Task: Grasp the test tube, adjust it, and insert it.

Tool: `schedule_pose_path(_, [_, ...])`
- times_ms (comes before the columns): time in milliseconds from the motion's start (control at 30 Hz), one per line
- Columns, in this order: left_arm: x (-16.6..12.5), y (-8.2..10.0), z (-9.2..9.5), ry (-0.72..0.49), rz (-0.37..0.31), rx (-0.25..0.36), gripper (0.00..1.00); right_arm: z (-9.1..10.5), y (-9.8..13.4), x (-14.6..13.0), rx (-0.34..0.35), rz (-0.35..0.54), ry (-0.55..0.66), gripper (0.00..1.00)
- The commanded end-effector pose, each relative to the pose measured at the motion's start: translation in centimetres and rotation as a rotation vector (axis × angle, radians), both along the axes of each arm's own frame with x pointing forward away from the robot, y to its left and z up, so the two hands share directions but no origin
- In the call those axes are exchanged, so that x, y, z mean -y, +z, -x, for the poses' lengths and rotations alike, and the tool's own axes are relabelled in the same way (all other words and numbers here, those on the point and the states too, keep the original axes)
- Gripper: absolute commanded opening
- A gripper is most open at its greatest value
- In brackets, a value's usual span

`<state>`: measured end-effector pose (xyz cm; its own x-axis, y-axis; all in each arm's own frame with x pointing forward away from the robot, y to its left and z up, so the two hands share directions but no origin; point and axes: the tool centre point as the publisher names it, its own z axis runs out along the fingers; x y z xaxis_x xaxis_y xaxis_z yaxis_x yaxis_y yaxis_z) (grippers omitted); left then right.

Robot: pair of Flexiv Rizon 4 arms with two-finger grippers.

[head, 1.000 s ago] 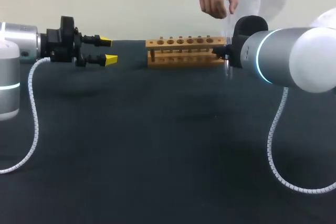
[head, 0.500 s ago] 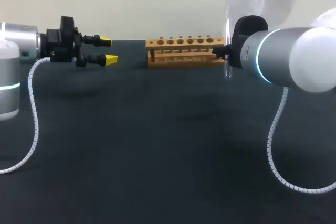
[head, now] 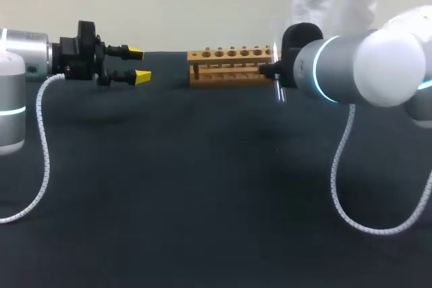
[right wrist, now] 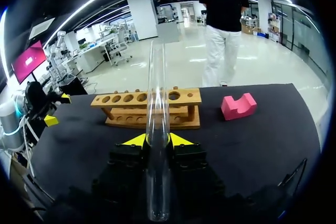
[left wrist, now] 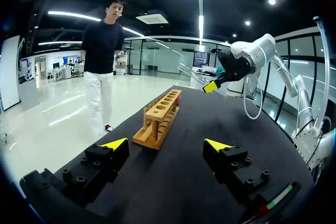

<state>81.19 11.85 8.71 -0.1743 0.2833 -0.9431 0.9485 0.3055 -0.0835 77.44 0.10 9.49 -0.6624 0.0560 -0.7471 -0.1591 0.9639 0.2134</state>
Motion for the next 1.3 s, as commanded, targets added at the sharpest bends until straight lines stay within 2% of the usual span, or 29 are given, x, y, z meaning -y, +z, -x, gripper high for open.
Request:
schedule_pose_path(33, [0.0, -0.1, -0.2, -0.003, 0.003, 0.002, 1.0, -2.2, -1.3, -1.4, -0.045, 0.017, 0.027, 0.0])
schedule_pose_path(467, [0.0, -0.1, -0.2, -0.003, 0.003, 0.002, 1.0, -3.2, -3.4, -3.2, -0.111, 0.011, 0.066, 0.0])
schedule_pose_path(867, [0.0, -0.1, -0.2, -0.003, 0.003, 0.002, 1.0, -4.1, -4.4, -3.4, -0.129, 0.007, 0.058, 0.0])
schedule_pose_path(1300, [0.0, -0.1, -0.2, -0.003, 0.003, 0.002, 1.0, -4.2, -5.5, -3.5, -0.17, 0.004, 0.063, 0.0])
